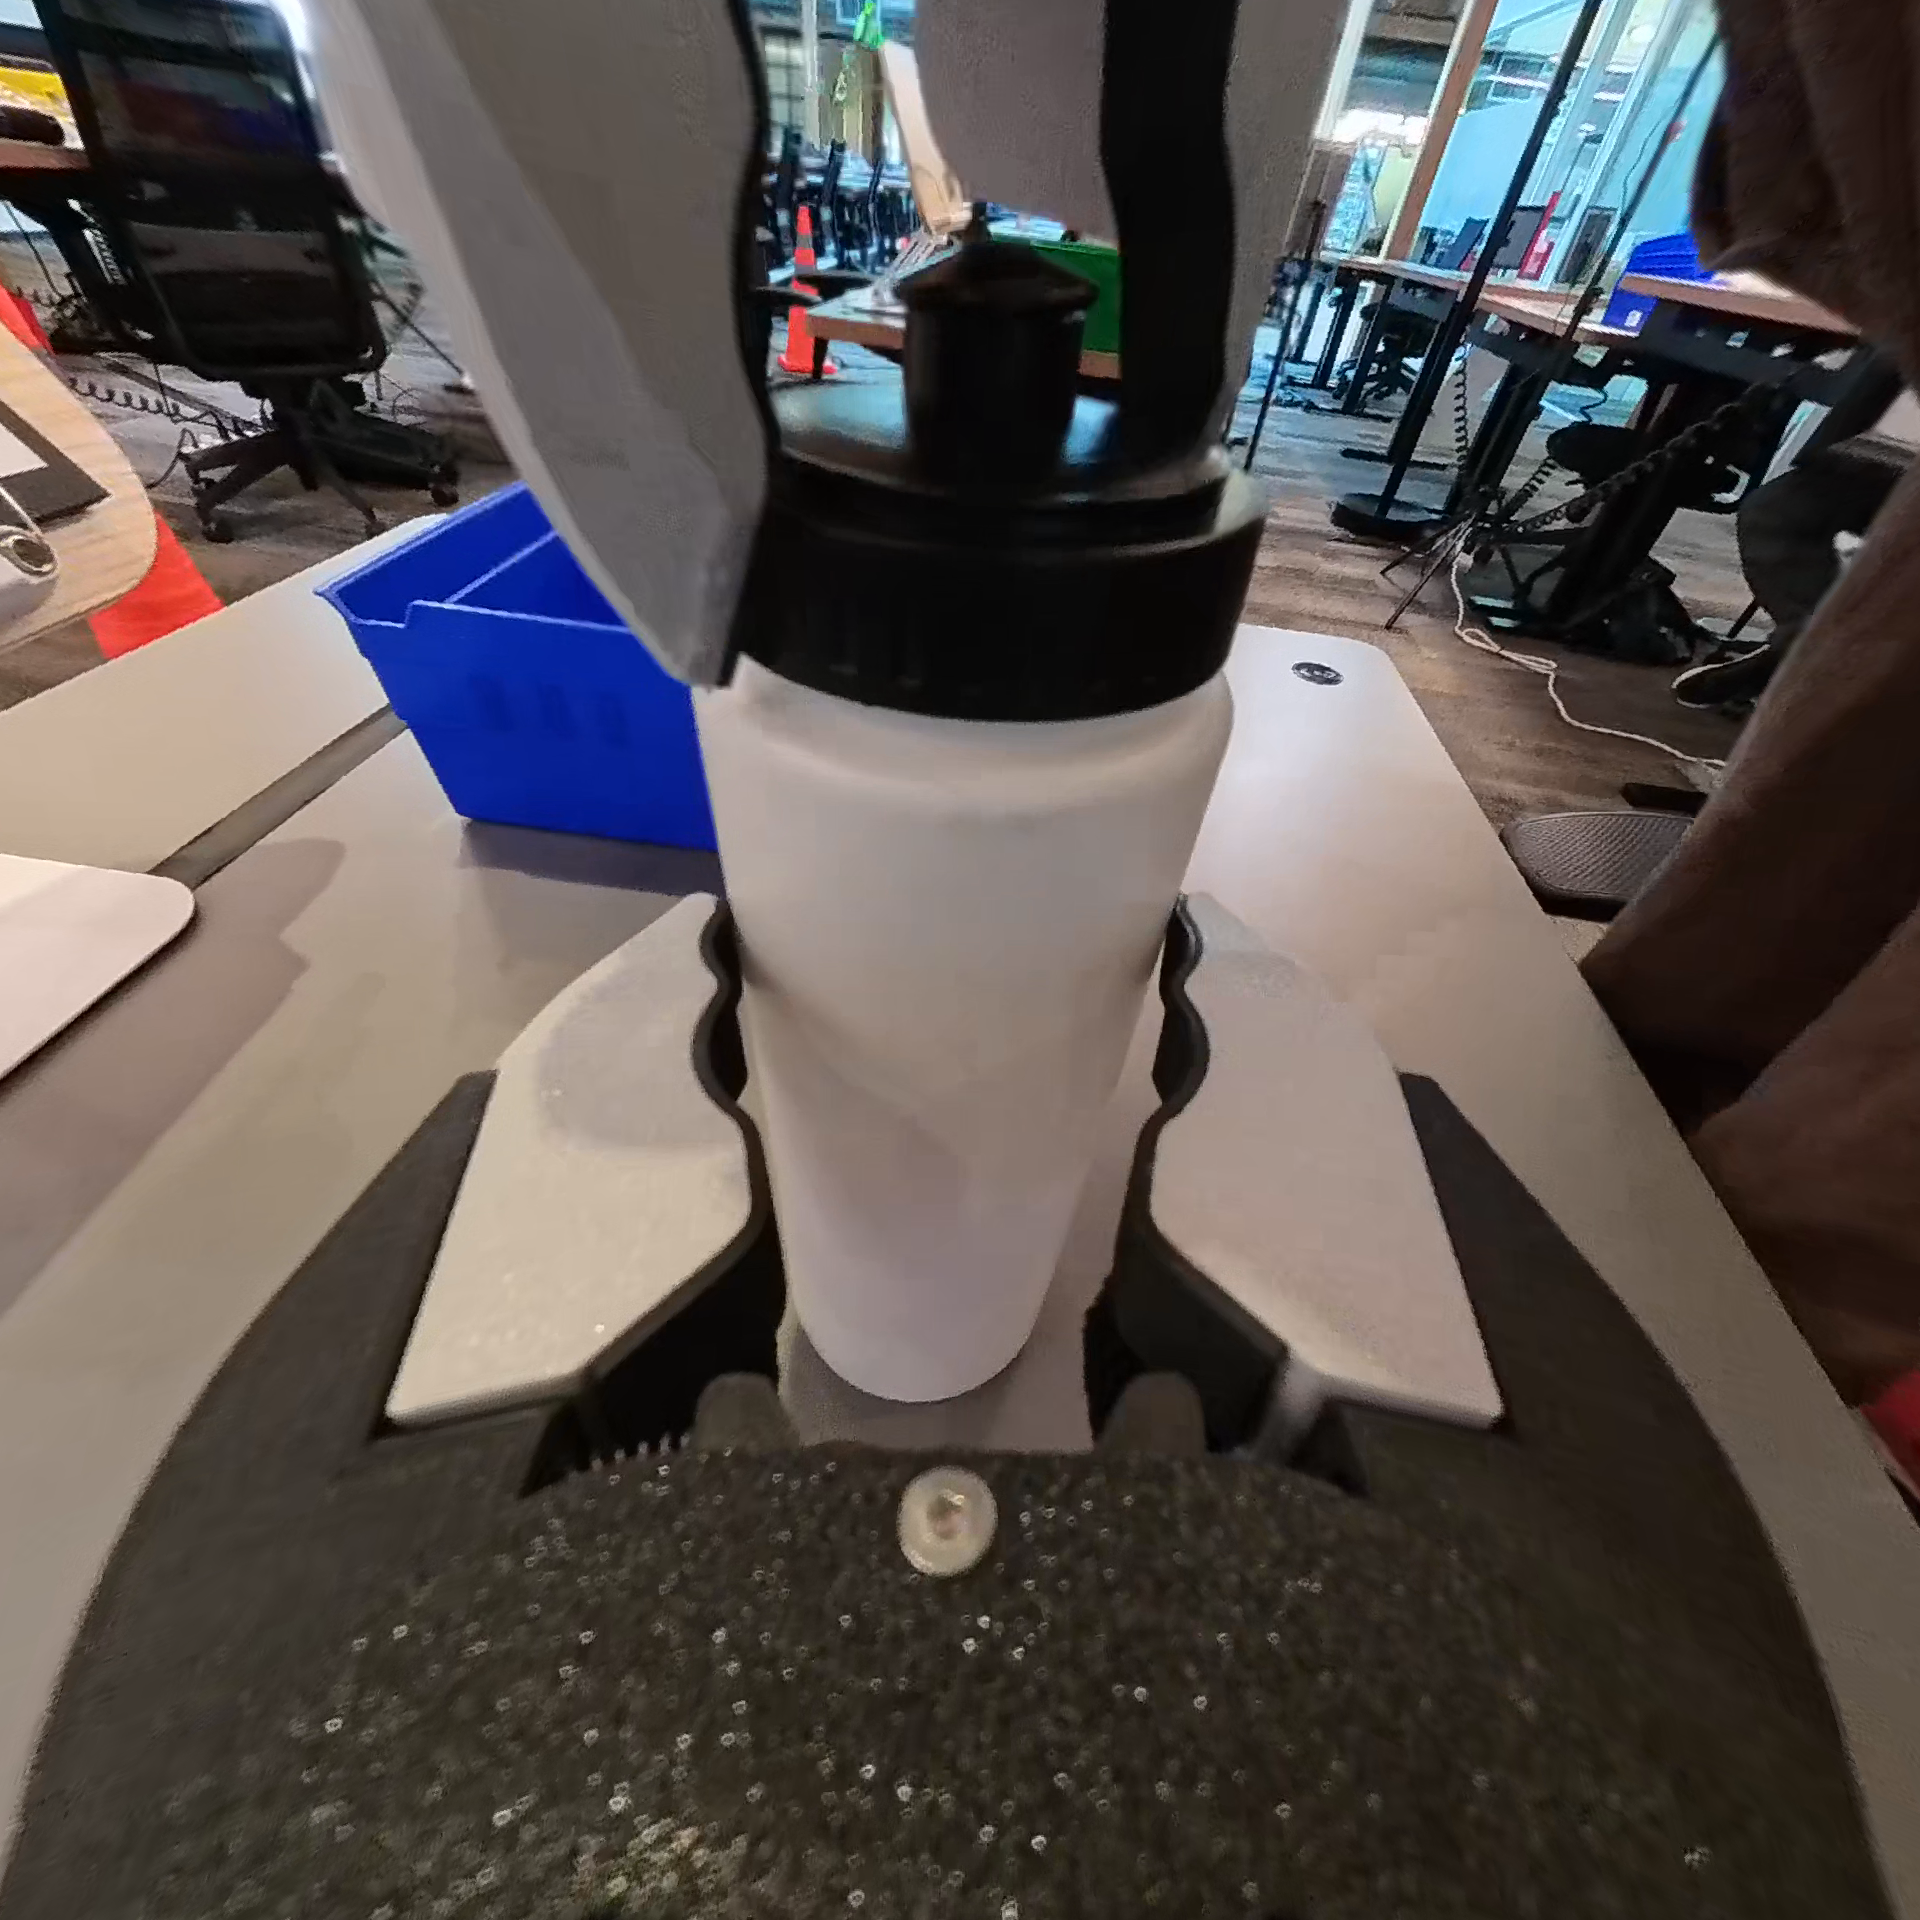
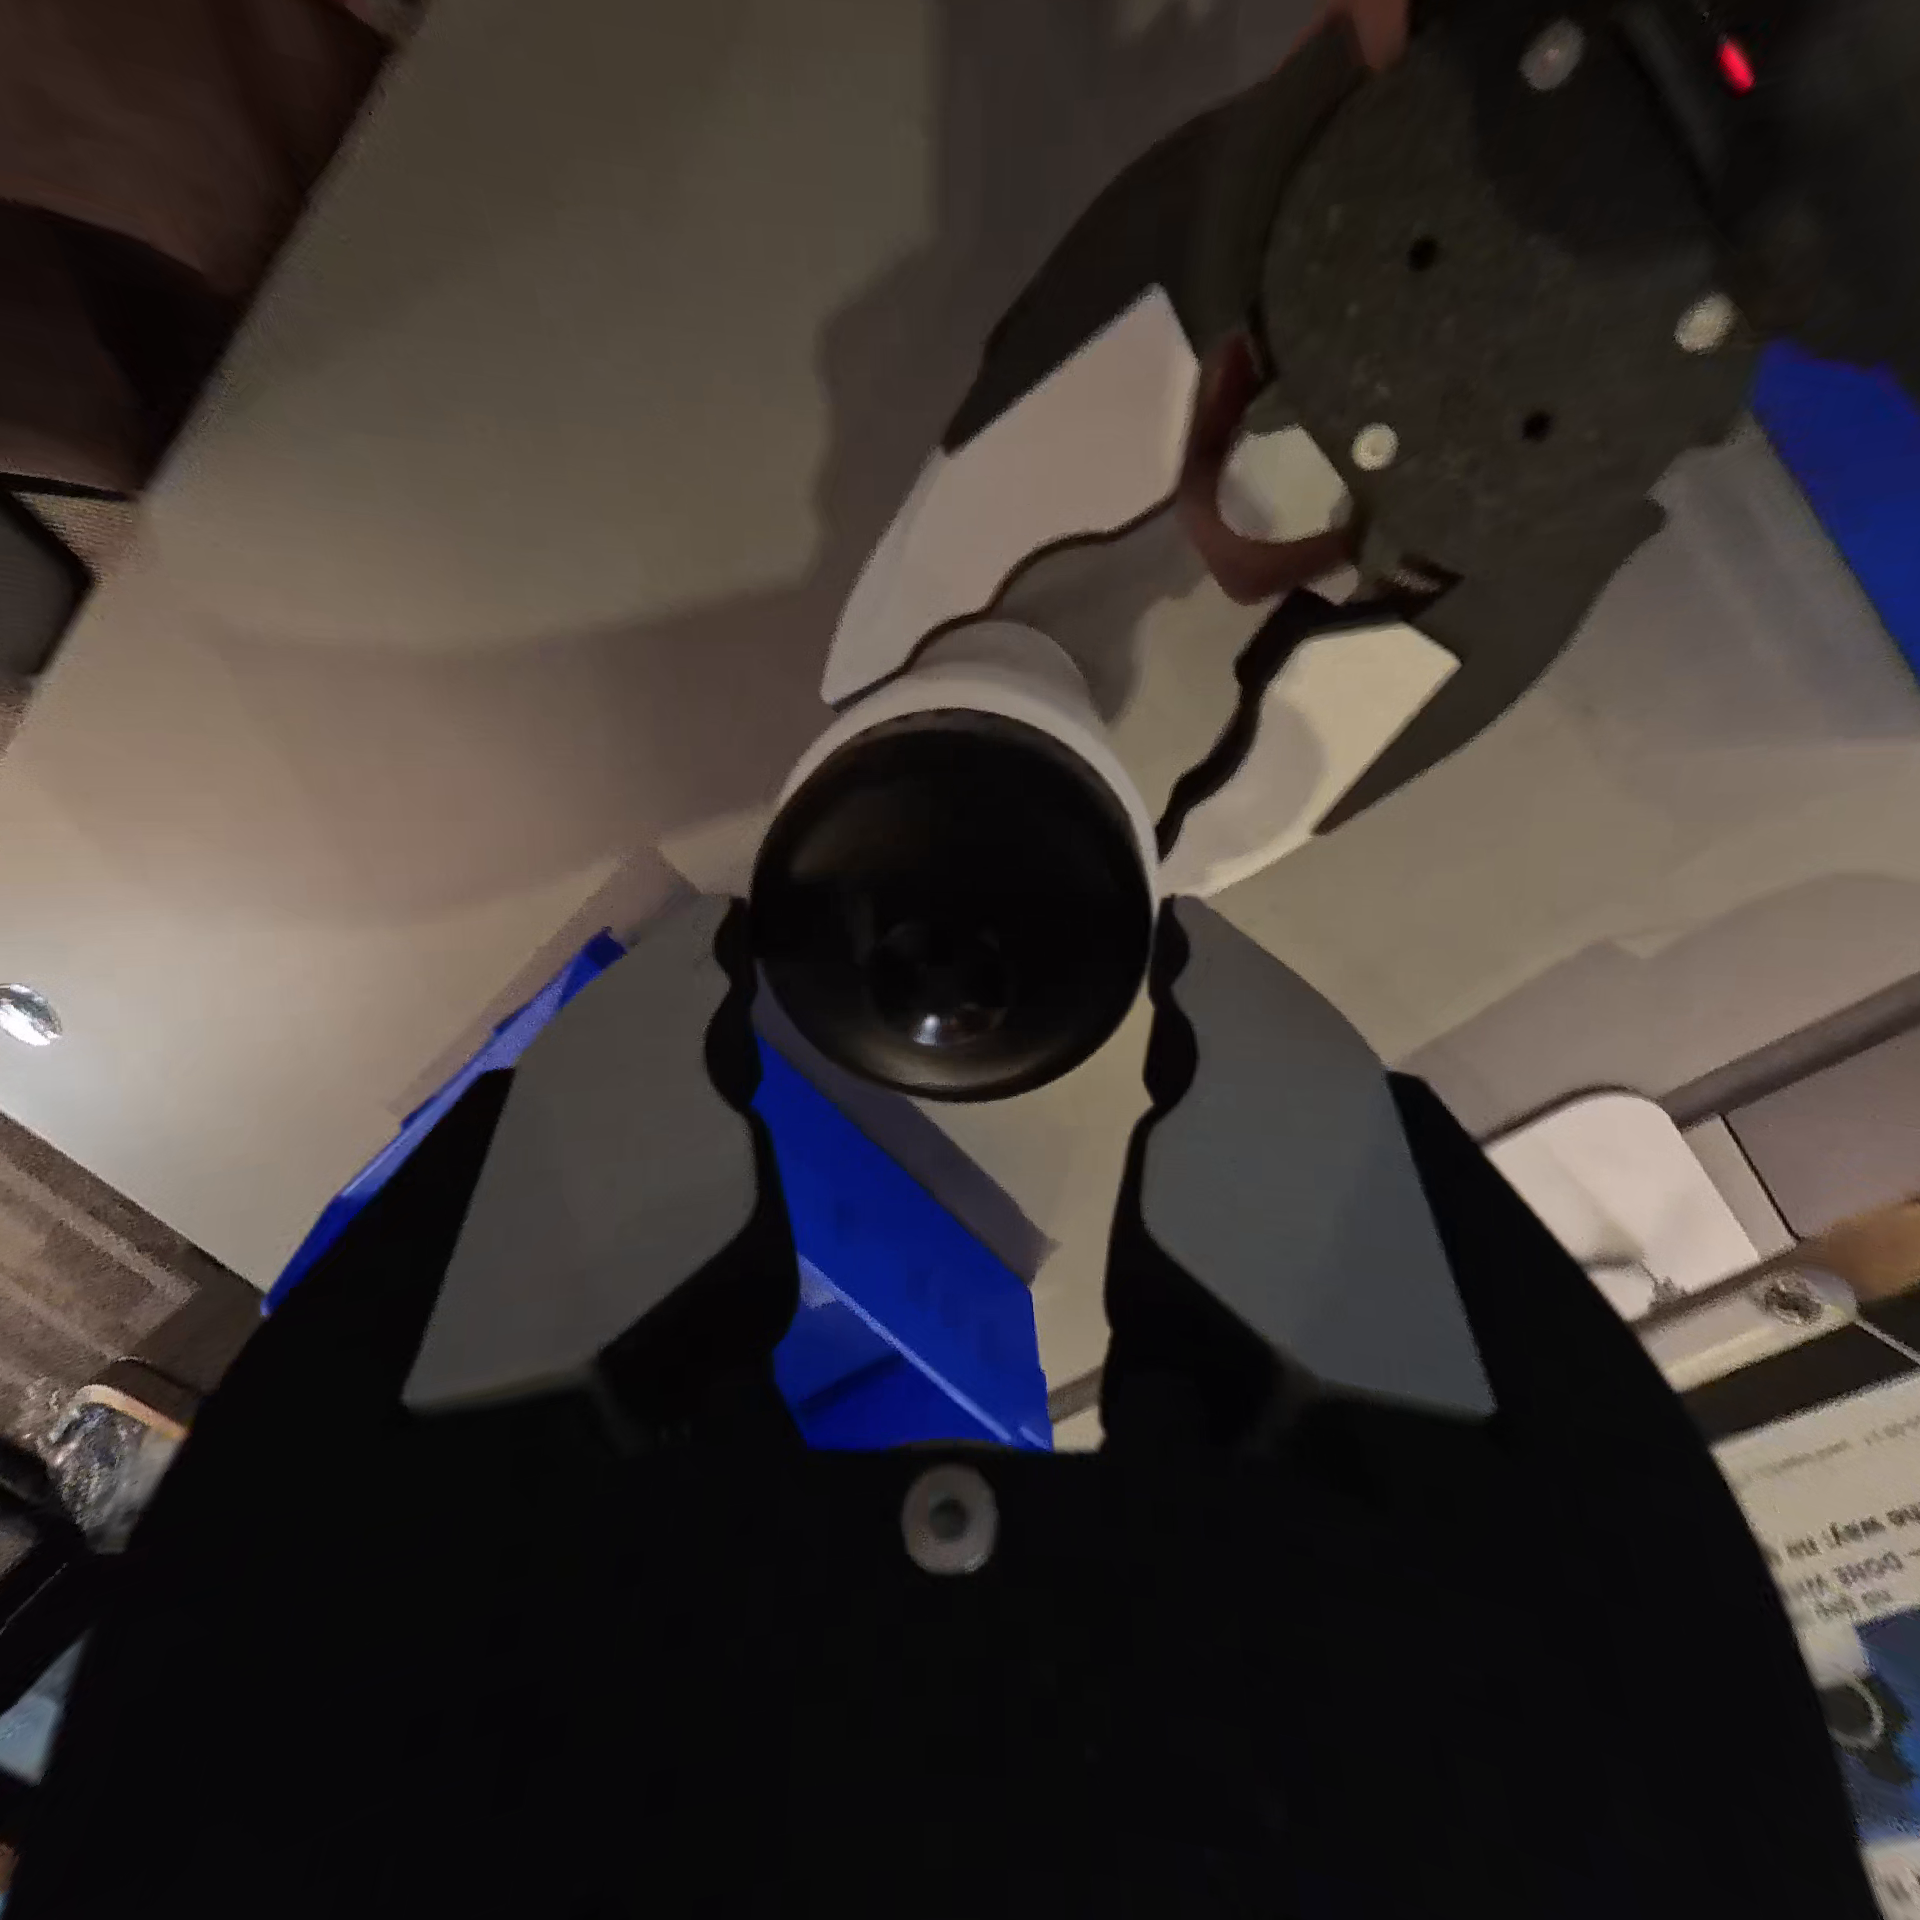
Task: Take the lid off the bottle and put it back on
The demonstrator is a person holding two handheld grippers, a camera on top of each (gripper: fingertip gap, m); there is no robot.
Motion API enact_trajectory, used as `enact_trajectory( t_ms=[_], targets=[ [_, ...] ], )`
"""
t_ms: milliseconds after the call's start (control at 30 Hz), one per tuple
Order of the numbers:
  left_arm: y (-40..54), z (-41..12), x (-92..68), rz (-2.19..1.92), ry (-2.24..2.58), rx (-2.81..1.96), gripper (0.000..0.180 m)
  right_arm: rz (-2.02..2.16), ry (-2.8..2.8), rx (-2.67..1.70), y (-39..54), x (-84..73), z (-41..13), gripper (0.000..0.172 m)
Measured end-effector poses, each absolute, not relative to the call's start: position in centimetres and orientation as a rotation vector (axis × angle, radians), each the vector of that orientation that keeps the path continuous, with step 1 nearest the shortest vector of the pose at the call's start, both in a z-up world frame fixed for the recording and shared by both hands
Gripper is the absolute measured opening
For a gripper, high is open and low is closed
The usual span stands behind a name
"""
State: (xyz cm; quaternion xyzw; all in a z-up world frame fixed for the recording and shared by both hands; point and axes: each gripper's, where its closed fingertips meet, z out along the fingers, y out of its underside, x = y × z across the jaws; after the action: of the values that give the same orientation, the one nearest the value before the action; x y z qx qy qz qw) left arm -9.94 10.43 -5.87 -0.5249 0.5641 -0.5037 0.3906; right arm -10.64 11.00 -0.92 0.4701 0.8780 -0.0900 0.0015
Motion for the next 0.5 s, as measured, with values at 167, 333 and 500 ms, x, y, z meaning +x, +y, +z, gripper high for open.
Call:
enact_trajectory(
  t_ms=[167, 333, 500],
  targets=[
    [10.45, -5.92, -10.39, -1.239, 1.414, -1.359, 0.077, -0.356, 2.7, 1.593, 10.73, -11.37, -0.9, 0.072],
    [10.84, -5.91, -10.5, -1.224, 1.387, -1.406, 0.077, -0.311, 2.494, 1.901, 11.17, -11.47, -0.86, 0.072],
    [10.66, -6.0, -10.21, -1.188, 1.384, -1.414, 0.077, -0.22, 2.201, 2.238, 10.94, -11.05, -0.93, 0.072]
  ],
)
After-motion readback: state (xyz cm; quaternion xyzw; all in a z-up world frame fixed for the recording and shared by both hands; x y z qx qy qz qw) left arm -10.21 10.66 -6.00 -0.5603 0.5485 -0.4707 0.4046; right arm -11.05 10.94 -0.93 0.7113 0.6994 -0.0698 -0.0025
